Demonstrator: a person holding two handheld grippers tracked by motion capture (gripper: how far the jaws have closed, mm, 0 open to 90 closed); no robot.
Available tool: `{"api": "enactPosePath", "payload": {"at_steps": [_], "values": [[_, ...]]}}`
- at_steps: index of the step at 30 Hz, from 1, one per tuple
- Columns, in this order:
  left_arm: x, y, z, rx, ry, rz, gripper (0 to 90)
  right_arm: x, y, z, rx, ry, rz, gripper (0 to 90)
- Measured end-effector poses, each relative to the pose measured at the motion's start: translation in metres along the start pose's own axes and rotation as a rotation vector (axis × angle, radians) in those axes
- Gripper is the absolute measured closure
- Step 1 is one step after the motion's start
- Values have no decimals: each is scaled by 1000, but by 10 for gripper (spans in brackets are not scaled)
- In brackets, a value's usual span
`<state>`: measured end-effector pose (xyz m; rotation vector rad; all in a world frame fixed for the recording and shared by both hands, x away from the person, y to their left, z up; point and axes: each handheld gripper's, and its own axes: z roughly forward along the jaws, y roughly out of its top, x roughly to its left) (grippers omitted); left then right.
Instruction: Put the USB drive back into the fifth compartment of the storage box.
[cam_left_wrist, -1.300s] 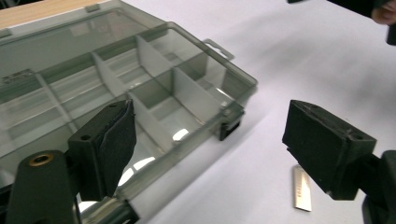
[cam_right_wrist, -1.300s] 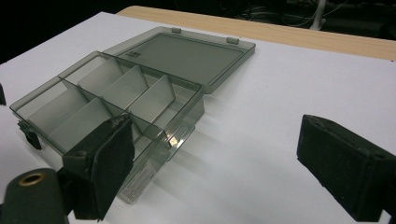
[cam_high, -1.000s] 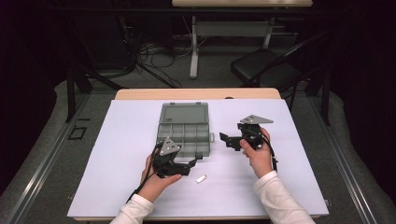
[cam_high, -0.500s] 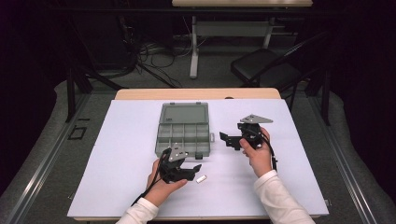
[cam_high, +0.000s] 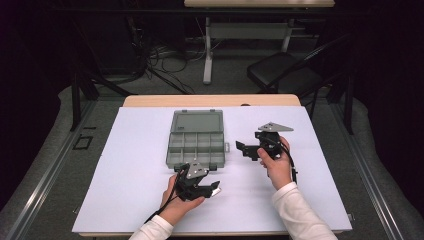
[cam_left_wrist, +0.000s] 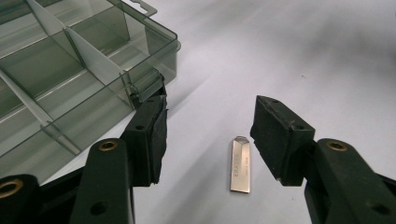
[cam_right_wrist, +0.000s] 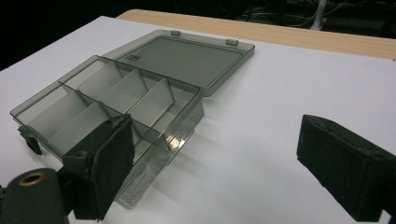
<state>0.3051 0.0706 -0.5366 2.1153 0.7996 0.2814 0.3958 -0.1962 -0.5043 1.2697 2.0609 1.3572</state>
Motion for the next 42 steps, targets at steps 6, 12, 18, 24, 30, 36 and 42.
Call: {"api": "enactPosePath", "payload": {"at_steps": [6,12,18,24,30,36,42], "values": [[-3,-3,-1,-12,-18,-16,464,0,0,-1,-2,2,-2,110],[-5,-5,-4,-15,-33,-13,558,0,-1,-1,3,5,8,111],[-5,-6,-4,-4,-32,-55,558,2,-1,1,4,6,2,111],[-7,-7,0,8,-54,-72,519,1,-2,2,11,5,0,110],[-13,-8,3,37,-41,-5,592,1,-3,1,13,3,0,111],[-14,-11,6,60,-43,-3,658,1,-3,2,15,1,3,111],[-16,-12,10,85,-50,10,701,1,-3,1,17,1,3,111]]}}
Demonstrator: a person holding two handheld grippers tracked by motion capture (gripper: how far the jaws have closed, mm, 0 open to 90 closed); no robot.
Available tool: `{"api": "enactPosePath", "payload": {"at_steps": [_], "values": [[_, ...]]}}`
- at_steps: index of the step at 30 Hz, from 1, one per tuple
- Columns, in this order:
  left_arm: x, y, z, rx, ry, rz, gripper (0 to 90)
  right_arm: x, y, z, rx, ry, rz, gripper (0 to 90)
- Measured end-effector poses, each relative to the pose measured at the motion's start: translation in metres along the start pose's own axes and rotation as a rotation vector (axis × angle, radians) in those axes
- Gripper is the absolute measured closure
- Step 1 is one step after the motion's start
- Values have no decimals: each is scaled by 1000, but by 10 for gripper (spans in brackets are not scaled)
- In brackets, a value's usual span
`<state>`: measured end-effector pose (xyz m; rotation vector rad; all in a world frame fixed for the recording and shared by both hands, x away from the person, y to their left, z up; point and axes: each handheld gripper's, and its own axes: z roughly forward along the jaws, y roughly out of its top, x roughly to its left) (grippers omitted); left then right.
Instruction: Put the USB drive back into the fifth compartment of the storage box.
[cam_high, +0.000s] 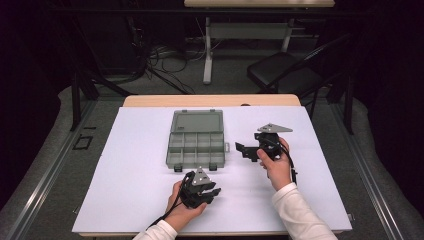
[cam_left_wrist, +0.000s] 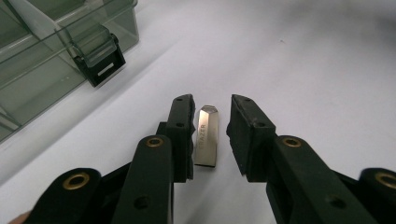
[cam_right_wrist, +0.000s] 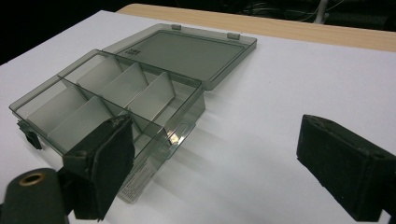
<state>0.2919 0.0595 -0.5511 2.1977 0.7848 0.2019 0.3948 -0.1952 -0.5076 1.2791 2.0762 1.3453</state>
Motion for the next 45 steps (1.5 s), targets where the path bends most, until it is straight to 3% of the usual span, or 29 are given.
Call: {"api": "enactPosePath", "payload": {"at_steps": [20,45], "values": [[-3,-2,9,32,22,28,760,0,-1,1,8,-1,-8,112],[-3,-2,10,45,17,54,790,0,-2,2,13,3,-5,120]]}}
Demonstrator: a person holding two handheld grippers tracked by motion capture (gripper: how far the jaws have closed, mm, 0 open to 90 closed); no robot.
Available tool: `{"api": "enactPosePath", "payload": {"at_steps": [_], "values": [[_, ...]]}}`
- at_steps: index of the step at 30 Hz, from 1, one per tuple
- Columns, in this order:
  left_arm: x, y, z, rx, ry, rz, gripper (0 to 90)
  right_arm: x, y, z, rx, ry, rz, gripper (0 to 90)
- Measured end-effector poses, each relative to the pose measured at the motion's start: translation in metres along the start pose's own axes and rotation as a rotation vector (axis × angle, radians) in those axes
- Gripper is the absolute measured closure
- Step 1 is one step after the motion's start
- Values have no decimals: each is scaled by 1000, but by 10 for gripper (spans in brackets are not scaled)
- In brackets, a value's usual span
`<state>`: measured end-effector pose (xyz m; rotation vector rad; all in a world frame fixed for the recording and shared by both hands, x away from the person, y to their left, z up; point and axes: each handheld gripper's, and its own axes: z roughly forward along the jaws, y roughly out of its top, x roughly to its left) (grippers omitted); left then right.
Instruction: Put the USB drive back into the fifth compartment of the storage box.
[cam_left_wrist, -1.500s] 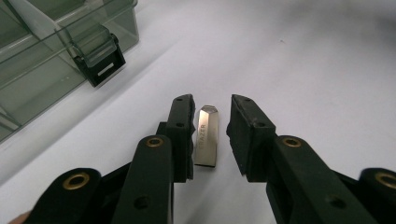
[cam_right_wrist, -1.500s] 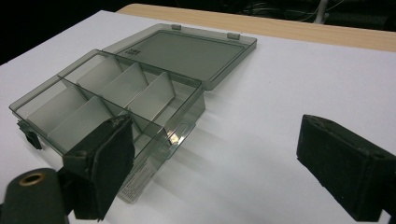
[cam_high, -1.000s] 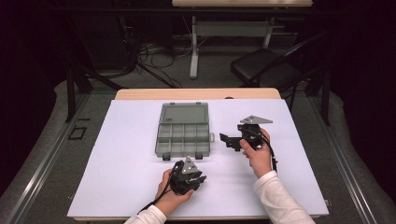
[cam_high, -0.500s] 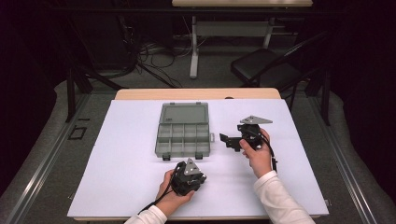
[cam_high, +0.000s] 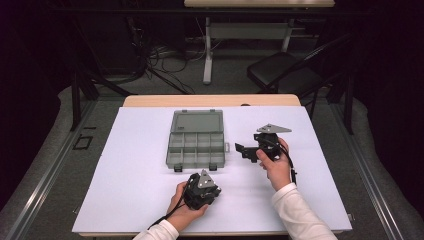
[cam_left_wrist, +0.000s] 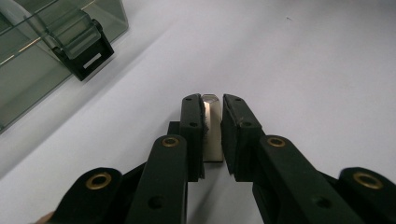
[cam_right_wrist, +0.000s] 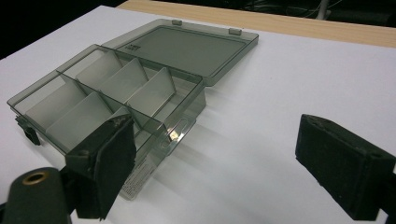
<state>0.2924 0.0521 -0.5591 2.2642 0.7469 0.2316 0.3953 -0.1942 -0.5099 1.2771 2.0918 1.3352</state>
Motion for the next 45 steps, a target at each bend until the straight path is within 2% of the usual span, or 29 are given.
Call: {"api": "enactPosePath", "payload": {"at_steps": [4,19,21,25,33,38,43,45], "values": [[2,1,-2,0,2,-8,790,0,0,0,-1,0,0,121],[24,3,-25,-86,40,-96,790,0,0,0,2,-2,1,122],[27,3,-28,-92,50,-97,790,0,0,0,4,-2,3,122],[34,6,-33,-103,44,-126,790,-1,0,0,3,-3,2,121],[50,39,-45,-109,49,-139,790,-3,1,-1,-11,-6,10,128],[67,62,-51,-115,64,-156,791,-5,0,0,-6,-9,17,128],[84,71,-58,-108,65,-171,791,-5,-1,0,1,-7,13,128],[89,70,-62,-109,86,-173,791,-5,-1,0,2,-9,16,128]]}}
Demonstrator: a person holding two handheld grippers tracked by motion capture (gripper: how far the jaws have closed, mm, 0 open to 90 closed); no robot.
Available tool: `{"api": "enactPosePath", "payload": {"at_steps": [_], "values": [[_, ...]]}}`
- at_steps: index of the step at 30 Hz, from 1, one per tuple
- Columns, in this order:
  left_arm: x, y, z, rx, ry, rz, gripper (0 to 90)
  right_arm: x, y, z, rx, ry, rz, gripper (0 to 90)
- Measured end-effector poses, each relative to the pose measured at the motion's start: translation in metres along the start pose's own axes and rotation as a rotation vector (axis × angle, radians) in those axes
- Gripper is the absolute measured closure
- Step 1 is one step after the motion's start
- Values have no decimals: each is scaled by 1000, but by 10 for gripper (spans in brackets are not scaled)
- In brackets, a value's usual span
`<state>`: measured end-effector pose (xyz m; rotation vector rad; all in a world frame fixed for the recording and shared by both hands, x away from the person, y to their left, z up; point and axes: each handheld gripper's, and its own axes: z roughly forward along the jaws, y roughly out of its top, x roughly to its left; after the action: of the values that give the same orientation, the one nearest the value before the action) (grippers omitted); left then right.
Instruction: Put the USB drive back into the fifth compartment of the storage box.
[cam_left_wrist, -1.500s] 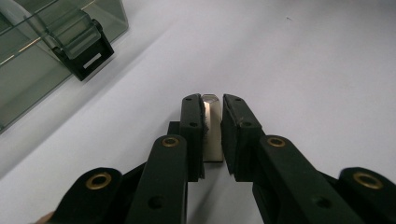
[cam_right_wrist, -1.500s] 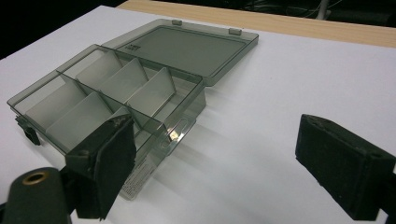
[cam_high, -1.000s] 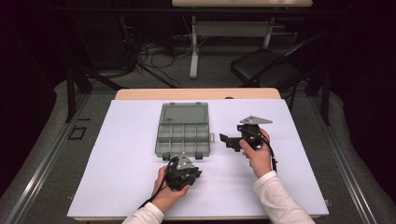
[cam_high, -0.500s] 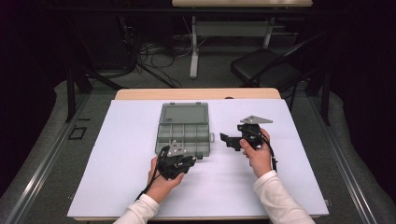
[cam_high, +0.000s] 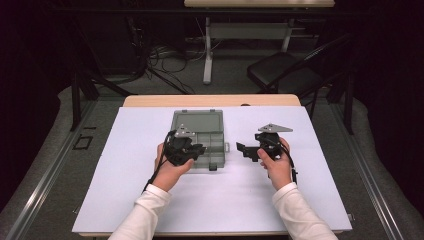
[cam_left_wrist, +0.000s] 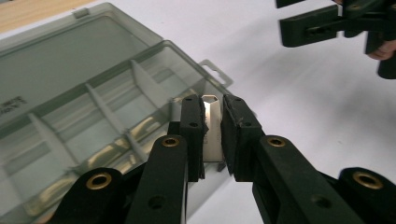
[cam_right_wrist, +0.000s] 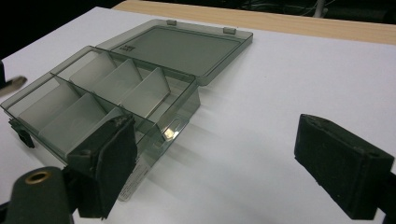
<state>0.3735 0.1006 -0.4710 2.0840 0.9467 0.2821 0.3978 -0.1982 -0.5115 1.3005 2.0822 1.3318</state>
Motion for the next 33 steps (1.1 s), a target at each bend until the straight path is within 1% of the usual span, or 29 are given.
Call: {"api": "enactPosePath", "payload": {"at_steps": [2,3,4,5,6,8,10,11,12,13,14,16,17,20,24,25,29,30,33], "values": [[6,-3,-3,-3,17,-9,791,0,0,1,0,0,1,128],[10,-4,-6,6,24,-11,790,0,-1,1,3,0,3,128],[14,-6,-8,-3,35,-24,791,0,-1,1,4,0,1,128],[18,-8,-10,-2,43,-32,791,0,-1,1,3,-1,2,128],[22,-11,-12,-6,58,-43,790,0,-1,1,3,-1,0,128],[30,-17,-13,5,90,-56,791,0,-1,1,2,0,-1,128],[38,-24,-13,18,96,-88,791,1,-1,1,1,1,1,128],[41,-27,-13,25,107,-96,791,1,-1,1,3,2,3,128],[45,-30,-13,21,116,-111,791,1,-1,1,5,2,1,128],[48,-32,-13,24,116,-124,791,1,-1,1,4,4,1,128],[50,-34,-14,31,118,-127,791,2,-2,1,5,3,0,128],[53,-37,-14,38,126,-139,790,1,-2,1,5,4,-1,128],[54,-38,-14,45,130,-136,790,1,-1,1,2,4,-1,128],[56,-41,-12,48,152,-154,790,0,-1,0,1,4,2,128],[57,-45,-9,78,170,-172,790,1,-2,0,3,3,3,128],[57,-46,-8,89,172,-179,790,1,-2,0,5,3,3,128],[58,-50,-4,110,175,-192,791,0,-2,0,5,1,5,128],[58,-51,-3,116,177,-189,790,0,-2,0,5,1,4,128],[58,-53,-1,120,182,-206,790,0,-2,0,6,0,4,128]]}}
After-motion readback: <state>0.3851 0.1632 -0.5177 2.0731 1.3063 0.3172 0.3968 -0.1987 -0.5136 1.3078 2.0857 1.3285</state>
